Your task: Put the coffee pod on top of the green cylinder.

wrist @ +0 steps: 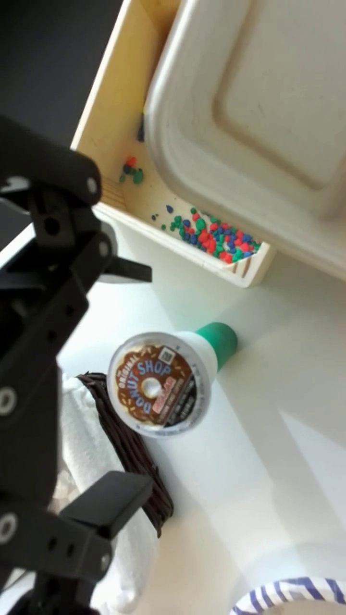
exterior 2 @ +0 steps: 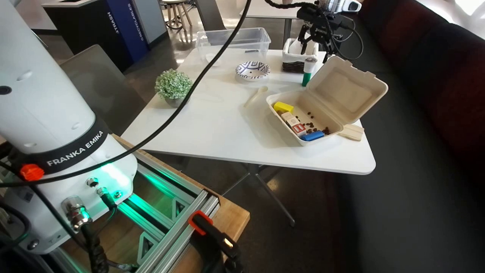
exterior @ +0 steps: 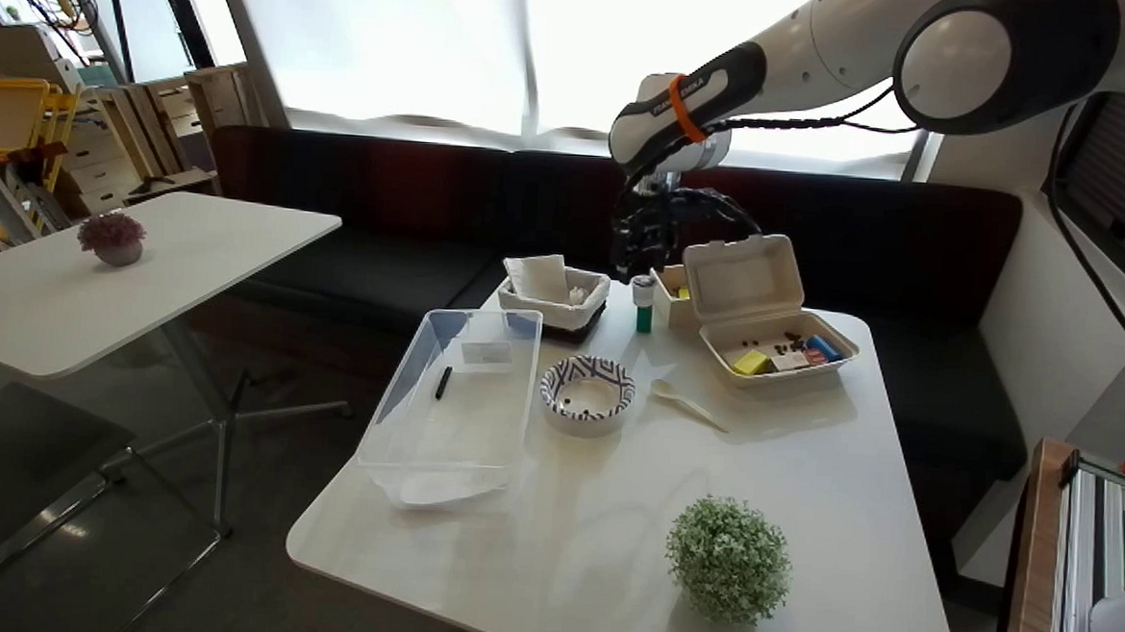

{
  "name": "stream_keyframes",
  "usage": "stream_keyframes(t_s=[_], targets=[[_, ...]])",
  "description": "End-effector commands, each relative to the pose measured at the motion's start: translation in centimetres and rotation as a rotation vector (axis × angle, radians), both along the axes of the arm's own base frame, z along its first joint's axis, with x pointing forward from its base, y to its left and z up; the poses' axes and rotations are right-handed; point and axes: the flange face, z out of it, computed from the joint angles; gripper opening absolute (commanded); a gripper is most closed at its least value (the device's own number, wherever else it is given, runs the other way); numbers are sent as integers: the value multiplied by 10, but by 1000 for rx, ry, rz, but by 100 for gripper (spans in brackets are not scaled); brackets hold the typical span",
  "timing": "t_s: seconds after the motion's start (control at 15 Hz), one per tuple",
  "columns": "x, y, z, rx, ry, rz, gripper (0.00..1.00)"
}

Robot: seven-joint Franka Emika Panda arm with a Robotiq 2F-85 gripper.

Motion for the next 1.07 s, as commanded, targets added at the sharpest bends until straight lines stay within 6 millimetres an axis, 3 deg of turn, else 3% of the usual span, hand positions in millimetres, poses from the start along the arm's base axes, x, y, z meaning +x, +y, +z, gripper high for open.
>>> stream_keyframes(t_s=[0.0, 0.2, 0.6, 0.67, 0.8, 1.0], targets=[[1, 6, 20, 8, 9, 21, 100], [-1, 21, 56, 10, -1, 25, 100], [-46, 65, 161, -8, 47, -5, 100], [-16, 48, 138, 3, 18, 8, 100], [-29, 60, 166, 0, 12, 6, 100], [-39, 63, 169, 2, 25, 3, 100]])
